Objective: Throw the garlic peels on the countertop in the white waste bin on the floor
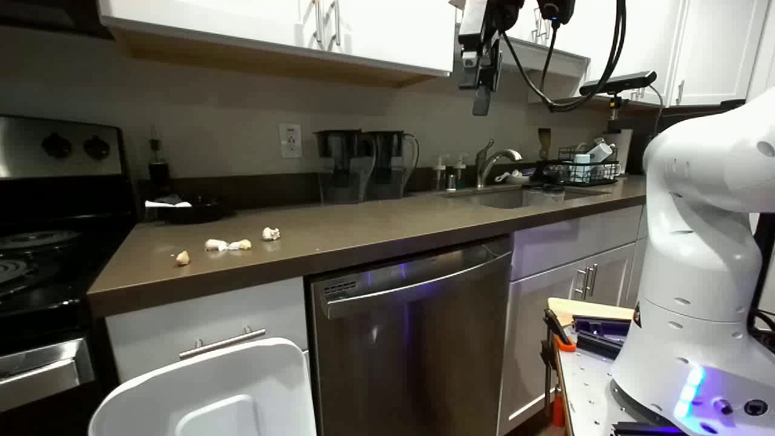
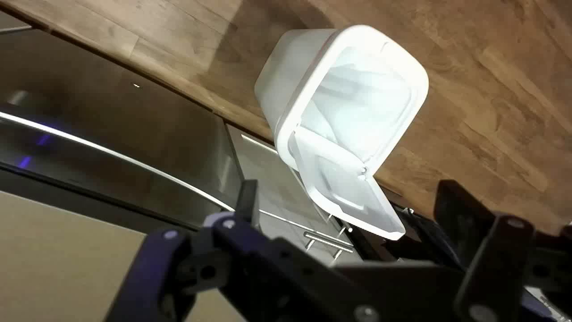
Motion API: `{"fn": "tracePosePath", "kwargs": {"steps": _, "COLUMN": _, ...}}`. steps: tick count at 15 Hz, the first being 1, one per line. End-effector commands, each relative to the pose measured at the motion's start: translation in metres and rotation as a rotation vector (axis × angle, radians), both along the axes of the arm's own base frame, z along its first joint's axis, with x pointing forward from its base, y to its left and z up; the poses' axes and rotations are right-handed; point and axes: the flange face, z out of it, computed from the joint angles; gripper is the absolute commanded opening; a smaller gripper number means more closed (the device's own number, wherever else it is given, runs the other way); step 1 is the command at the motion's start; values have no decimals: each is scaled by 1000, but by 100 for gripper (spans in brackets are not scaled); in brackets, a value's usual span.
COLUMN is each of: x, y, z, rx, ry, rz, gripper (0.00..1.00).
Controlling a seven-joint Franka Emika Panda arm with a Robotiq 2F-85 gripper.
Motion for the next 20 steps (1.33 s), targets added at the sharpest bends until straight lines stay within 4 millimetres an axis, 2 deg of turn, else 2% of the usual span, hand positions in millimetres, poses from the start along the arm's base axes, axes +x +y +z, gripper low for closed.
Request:
{"fn": "tracePosePath", "kwargs": {"steps": 1, "x": 0, "y": 0, "z": 1, "rx": 0, "ry": 1, "rz": 0, "gripper": 100}}
{"fn": "tracePosePath", "kwargs": {"steps": 12, "x": 0, "y": 0, "z": 1, "rx": 0, "ry": 1, "rz": 0, "gripper": 100}}
{"fn": "tracePosePath", "kwargs": {"steps": 17, "x": 26, "y": -1, "z": -1, "rx": -14, "ry": 4, "rz": 7, "gripper": 100}}
{"fn": "tracePosePath", "kwargs": {"steps": 20, "x": 54, "y": -1, "z": -6, "rx": -37, "ry": -6, "rz": 0, "gripper": 100}}
